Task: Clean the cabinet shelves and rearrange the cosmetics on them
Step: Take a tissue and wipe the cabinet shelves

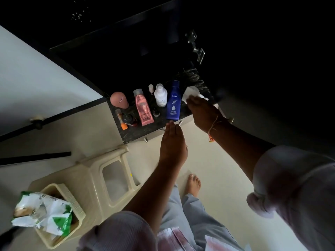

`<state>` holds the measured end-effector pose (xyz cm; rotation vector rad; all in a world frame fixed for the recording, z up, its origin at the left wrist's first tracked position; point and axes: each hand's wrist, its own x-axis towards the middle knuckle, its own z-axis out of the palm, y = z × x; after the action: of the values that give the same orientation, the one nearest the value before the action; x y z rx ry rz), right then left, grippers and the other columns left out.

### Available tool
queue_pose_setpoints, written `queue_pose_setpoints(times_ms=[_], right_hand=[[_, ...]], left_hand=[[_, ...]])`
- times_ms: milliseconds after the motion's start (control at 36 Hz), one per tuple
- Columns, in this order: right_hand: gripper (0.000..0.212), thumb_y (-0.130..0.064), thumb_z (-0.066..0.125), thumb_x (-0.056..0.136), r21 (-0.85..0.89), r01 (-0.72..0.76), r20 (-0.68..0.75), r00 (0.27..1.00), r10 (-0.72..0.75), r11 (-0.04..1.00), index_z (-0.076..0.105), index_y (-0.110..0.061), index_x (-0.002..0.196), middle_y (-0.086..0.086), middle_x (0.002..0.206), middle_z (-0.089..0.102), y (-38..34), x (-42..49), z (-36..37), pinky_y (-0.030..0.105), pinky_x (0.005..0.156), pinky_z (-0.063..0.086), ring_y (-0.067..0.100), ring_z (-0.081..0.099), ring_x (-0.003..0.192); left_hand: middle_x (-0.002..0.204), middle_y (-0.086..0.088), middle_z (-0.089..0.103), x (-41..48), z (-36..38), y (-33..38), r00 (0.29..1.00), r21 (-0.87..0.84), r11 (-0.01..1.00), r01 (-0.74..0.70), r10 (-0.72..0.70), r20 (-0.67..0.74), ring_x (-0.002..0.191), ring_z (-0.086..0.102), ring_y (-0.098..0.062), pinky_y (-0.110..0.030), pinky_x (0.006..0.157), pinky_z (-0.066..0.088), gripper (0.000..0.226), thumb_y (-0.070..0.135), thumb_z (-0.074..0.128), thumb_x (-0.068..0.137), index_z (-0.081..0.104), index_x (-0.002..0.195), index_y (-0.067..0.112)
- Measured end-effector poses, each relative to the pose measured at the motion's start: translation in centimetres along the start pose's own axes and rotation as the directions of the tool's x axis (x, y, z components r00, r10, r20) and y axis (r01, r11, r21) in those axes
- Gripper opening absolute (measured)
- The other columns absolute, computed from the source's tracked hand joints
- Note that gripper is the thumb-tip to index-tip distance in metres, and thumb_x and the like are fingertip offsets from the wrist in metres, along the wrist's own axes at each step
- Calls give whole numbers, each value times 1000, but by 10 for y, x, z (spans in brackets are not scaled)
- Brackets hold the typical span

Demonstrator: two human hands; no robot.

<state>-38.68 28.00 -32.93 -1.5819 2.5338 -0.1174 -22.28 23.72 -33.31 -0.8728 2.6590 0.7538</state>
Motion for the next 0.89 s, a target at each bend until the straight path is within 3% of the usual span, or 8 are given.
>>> queue_pose_setpoints(times_ms=[139, 333, 444, 611, 694, 778, 833, 889], right_hand=[[49, 7, 55, 82, 187, -180, 126, 979, 158, 966, 54, 4, 131, 30, 135, 51, 0, 11, 2, 56, 101, 44, 48, 49, 124], [55, -8, 46, 95, 156, -223, 190, 963, 193, 962, 37, -20, 148, 22, 155, 26, -13, 23, -3, 48, 115, 28, 44, 23, 141], [54, -4, 44, 92, 163, -216, 123, 973, 198, 963, 42, -13, 145, 23, 147, 41, -2, 24, 6, 55, 107, 37, 44, 36, 136], [46, -10, 33, 100, 132, -446, 121, 894, 432, 885, 31, 2, 145, 23, 149, 37, 8, 22, 8, 45, 112, 32, 38, 37, 136], [51, -11, 40, 99, 181, -359, 118, 932, 342, 916, 30, 6, 146, 24, 151, 34, 0, 25, 18, 46, 115, 30, 37, 35, 140], [40, 2, 57, 81, 173, -119, 85, 991, 106, 978, 62, 9, 120, 23, 126, 61, -5, 23, 24, 45, 98, 50, 37, 59, 119], [37, -7, 45, 80, 33, -6, 253, 967, -3, 999, 73, -1, 104, 12, 110, 72, -4, 12, 22, 37, 89, 56, 27, 67, 107], [54, -10, 26, 85, 147, -38, 303, 953, -8, 988, 76, -20, 103, -6, 111, 72, 7, -7, 32, 24, 96, 50, 11, 66, 109]], left_hand=[[159, -22, 13, 1, -6, -2, 1000, -26, 1000, 8, -7, 25, 149, 11, -32, -34, 120, 14, 77, 22, 66, 88, 22, 148, 0], [158, -23, 17, 3, -12, -1, 999, -22, 1000, 7, -6, 49, 148, 14, -32, -35, 120, 16, 75, 23, 66, 88, 26, 147, 0], [157, -22, 20, 4, -15, 0, 998, -15, 1000, 9, -8, 58, 147, 18, -32, -35, 119, 20, 70, 23, 65, 89, 30, 144, 1], [156, -23, 22, 6, -18, -1, 997, -5, 1000, 1, -1, 82, 145, 21, -34, -37, 116, 24, 62, 21, 63, 90, 34, 141, 1], [156, -24, 20, 7, -20, -1, 995, 6, 1000, -6, 5, 97, 145, 23, -35, -37, 116, 25, 61, 20, 62, 91, 33, 141, 0], [156, -25, 20, 6, -21, -1, 994, 15, 1000, -9, 7, 108, 143, 27, -36, -38, 114, 28, 63, 19, 63, 90, 33, 142, 0], [156, -25, 21, 5, -21, -2, 994, 22, 1000, -16, 13, 111, 144, 26, -35, -38, 114, 29, 63, 20, 63, 90, 33, 141, 0], [156, -25, 21, 5, -21, -2, 994, 26, 999, -21, 18, 112, 145, 23, -35, -39, 115, 28, 62, 20, 63, 90, 34, 141, -1]])
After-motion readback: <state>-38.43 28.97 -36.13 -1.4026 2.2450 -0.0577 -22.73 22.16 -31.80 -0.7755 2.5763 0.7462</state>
